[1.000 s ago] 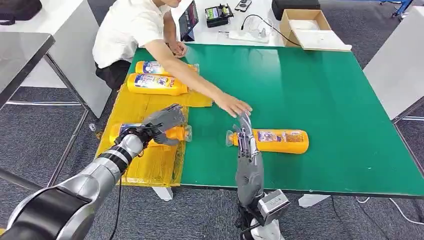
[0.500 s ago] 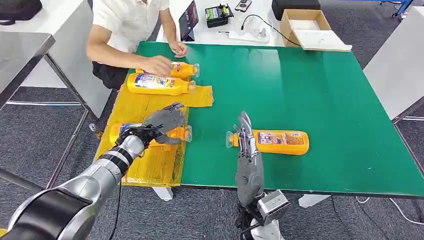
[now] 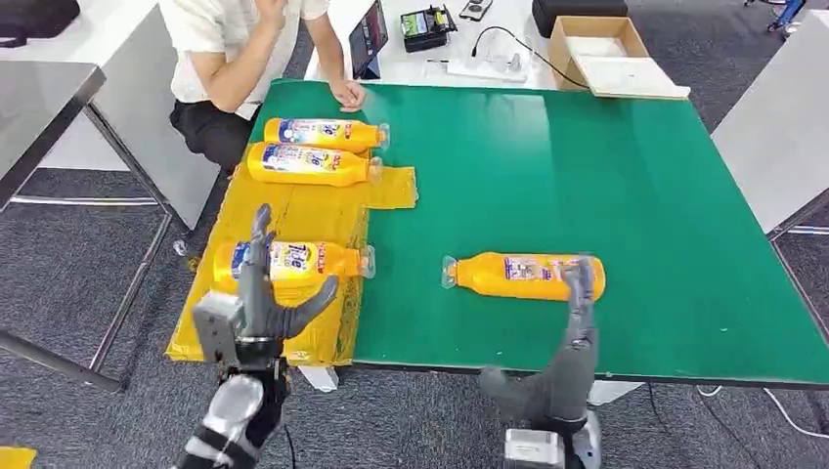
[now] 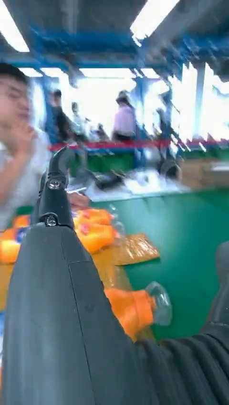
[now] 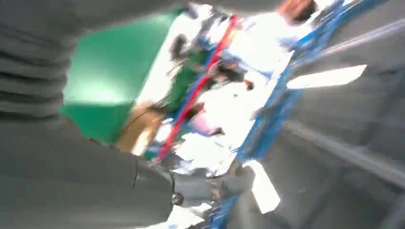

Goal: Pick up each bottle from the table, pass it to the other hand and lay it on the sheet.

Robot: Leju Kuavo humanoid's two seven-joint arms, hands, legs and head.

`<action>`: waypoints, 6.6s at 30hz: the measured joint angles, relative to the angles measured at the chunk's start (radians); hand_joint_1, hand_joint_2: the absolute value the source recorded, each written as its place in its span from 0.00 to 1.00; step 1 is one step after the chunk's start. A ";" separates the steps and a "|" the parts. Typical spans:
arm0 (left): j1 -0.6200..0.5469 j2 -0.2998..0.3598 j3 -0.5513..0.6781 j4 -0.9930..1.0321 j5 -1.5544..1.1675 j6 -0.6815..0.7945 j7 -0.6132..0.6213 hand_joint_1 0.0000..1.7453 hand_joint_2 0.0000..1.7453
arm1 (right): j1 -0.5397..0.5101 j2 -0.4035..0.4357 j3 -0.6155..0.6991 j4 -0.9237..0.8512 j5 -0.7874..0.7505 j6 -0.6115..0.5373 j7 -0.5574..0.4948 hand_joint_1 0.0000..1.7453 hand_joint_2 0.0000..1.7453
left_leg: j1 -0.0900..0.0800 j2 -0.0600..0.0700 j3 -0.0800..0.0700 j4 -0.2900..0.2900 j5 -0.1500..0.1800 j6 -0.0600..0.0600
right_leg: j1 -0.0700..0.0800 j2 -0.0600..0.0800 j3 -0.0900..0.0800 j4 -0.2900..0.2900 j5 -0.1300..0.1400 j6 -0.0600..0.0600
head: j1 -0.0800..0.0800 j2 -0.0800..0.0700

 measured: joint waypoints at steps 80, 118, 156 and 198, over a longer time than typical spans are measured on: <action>-0.052 -0.004 -0.183 -0.089 -0.098 -0.176 0.065 0.00 1.00 | -0.733 -0.092 0.095 1.146 0.722 0.604 0.851 0.00 1.00 | -0.003 0.000 0.007 0.000 0.005 0.003 | -0.003 0.000 0.007 0.000 0.005 0.004 | 0.000 0.000; -0.027 -0.029 -0.183 -0.048 -0.038 -0.191 0.081 0.00 1.00 | -0.682 -0.126 -0.054 1.183 0.420 0.626 0.505 1.00 1.00 | -0.003 -0.002 0.016 0.000 0.003 0.003 | -0.002 0.000 0.017 -0.001 0.004 0.003 | 0.001 0.000; -0.012 -0.048 -0.233 0.035 0.230 -0.256 0.110 0.00 1.00 | -0.338 0.003 0.082 0.482 -0.245 0.849 0.262 1.00 1.00 | -0.001 0.002 0.006 0.000 0.002 0.003 | -0.001 0.002 0.007 -0.001 0.004 0.003 | 0.000 0.000; -0.042 -0.075 -0.241 0.075 0.469 -0.315 0.088 1.00 1.00 | -0.337 -0.044 0.273 0.405 -0.249 0.838 0.221 0.00 1.00 | -0.002 0.002 0.005 0.000 0.002 0.003 | -0.001 0.002 0.005 -0.001 0.004 0.003 | 0.000 0.000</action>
